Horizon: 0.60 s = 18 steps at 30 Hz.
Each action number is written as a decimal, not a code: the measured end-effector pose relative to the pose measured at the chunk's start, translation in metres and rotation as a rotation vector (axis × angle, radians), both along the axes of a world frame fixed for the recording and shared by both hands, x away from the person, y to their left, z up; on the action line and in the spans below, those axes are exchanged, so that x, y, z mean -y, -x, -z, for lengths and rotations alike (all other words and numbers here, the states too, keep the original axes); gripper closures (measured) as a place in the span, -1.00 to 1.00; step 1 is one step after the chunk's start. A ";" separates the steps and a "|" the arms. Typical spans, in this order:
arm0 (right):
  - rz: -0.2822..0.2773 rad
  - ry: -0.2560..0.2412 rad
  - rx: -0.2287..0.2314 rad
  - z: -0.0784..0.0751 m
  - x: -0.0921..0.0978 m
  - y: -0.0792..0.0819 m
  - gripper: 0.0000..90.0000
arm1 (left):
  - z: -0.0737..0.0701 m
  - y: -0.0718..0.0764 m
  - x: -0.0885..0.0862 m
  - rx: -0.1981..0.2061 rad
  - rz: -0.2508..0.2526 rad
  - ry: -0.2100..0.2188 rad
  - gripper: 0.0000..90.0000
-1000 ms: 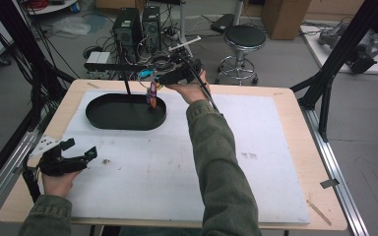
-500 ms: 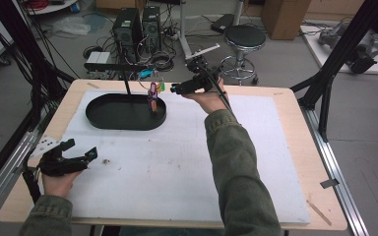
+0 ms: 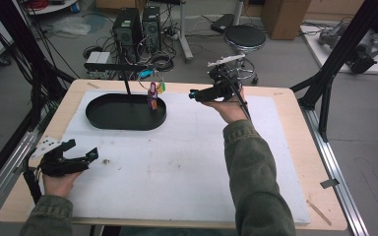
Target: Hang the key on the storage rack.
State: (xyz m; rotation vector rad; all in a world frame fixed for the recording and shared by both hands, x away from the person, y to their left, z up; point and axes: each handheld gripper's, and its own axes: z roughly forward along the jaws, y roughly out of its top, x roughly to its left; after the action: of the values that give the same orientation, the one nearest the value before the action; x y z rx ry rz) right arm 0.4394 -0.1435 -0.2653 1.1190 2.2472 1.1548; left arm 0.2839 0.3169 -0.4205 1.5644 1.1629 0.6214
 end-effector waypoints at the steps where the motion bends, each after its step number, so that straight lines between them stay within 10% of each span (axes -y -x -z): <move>1: 0.004 0.002 -0.001 -0.001 0.002 0.001 -0.99 | 0.000 0.000 0.000 0.001 0.001 -0.002 -0.96; 18: 0.047 -0.060 0.039 -0.001 0.039 0.033 -0.99 | 0.000 0.000 -0.001 0.001 -0.009 0.001 -0.96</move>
State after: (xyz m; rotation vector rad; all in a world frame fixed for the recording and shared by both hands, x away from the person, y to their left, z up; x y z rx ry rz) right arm 0.4069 -0.1822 -0.2647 1.1560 2.1585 1.2218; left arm 0.2840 0.3178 -0.4203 1.5586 1.1699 0.6268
